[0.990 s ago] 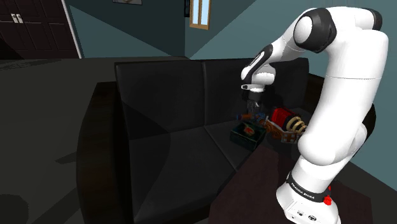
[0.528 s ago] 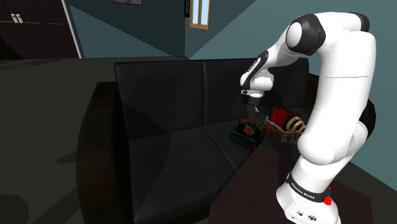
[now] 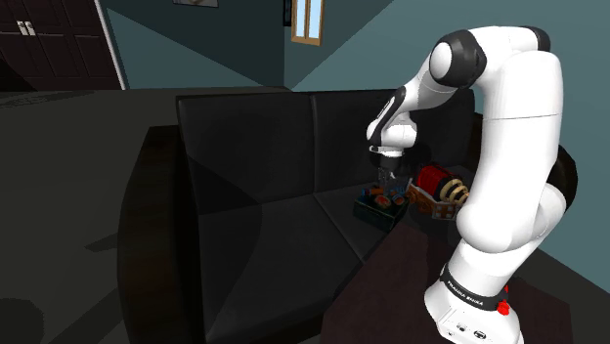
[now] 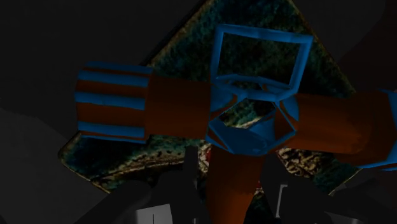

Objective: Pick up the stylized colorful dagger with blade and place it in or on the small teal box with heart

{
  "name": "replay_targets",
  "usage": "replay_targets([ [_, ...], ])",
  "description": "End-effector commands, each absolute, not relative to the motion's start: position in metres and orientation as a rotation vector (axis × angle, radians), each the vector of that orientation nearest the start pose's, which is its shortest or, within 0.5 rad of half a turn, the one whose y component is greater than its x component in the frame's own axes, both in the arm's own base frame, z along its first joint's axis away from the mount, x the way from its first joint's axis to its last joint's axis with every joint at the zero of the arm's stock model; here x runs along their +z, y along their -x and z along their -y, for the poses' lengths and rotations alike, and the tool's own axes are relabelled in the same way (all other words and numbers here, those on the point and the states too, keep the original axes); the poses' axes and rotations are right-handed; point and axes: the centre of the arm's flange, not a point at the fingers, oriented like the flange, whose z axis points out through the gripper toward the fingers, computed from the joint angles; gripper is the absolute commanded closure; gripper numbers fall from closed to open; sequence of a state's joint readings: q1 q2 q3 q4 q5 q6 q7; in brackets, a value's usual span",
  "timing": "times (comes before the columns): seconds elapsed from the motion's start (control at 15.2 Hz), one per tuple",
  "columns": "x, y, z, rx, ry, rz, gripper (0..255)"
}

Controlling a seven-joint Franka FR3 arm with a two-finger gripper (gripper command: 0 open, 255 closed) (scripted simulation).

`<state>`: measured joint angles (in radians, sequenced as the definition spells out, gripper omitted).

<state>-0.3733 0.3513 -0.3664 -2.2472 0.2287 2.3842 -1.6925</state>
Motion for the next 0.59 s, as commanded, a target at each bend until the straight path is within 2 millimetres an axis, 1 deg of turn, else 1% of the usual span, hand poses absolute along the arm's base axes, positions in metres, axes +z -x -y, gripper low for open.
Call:
replay_targets([
  [0.0, 0.2033, -0.3833, 0.3545, 0.07, 2.744, 1.129, 255],
  [0.26, 0.2033, -0.3833, 0.3545, 0.07, 2.744, 1.129, 255],
  [0.33, 0.2033, -0.3833, 0.3545, 0.07, 2.744, 1.129, 0],
  [0.53, 0.2034, -0.3833, 0.3545, 0.07, 2.744, 1.129, 0],
])
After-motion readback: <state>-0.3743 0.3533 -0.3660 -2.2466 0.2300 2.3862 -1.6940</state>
